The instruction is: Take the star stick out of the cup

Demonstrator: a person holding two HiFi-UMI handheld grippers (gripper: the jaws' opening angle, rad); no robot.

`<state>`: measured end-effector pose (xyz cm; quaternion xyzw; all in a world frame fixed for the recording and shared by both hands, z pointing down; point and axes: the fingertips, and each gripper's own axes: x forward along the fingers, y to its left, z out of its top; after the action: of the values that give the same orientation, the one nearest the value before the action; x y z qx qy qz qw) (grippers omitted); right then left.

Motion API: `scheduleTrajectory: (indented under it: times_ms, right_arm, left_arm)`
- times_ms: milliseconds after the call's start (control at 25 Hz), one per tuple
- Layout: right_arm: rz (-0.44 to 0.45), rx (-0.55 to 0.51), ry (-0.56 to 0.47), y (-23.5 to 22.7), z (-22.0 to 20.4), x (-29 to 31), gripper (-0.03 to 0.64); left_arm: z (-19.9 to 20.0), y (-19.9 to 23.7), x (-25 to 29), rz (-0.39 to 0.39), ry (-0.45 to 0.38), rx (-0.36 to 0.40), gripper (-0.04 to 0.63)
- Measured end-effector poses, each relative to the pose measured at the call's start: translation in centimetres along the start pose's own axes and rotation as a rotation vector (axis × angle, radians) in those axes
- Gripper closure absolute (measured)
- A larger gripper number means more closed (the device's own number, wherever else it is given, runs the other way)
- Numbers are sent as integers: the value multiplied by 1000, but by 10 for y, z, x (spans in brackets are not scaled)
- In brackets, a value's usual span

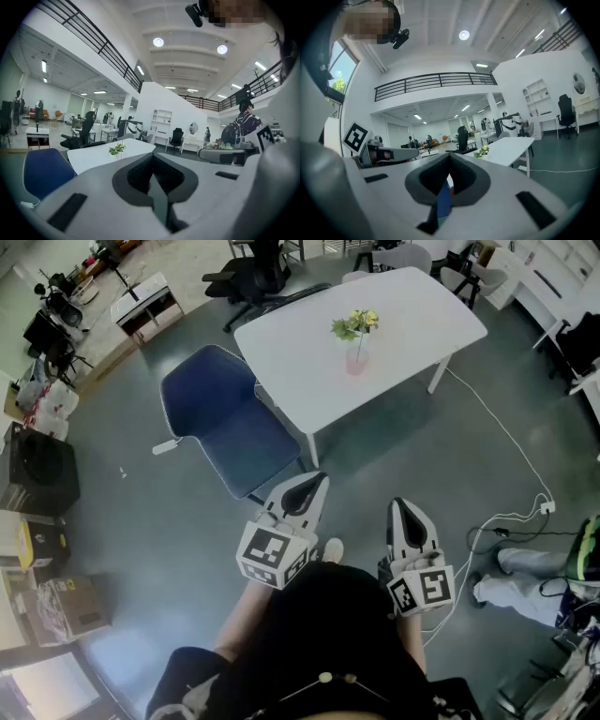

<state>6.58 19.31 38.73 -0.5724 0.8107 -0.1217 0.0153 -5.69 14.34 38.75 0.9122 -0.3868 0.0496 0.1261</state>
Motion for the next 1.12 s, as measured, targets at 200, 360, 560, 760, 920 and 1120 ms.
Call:
scheduleTrajectory:
  times_ms: [200, 360, 560, 760, 920, 1120]
  right_arm:
    - [4, -13, 9, -1, 0, 3, 615]
    - [5, -28, 21, 0, -2, 2, 615]
    - [12, 3, 4, -4, 0, -2, 615]
    - [14, -11, 6, -8, -1, -5, 614]
    - [18, -11, 21, -18, -8, -10, 614]
    - [17, -25, 37, -37, -13, -12, 615]
  left_arm:
    - [-2, -3, 5, -6, 10, 1, 594]
    - [-3, -2, 6, -5, 16, 0, 594]
    - [-4, -4, 8, -9, 23, 4, 594]
    - [-10, -7, 12, -7, 50, 5, 594]
    - [-20, -13, 20, -4, 72, -1, 594]
    - [-32, -22, 28, 7, 85, -17, 594]
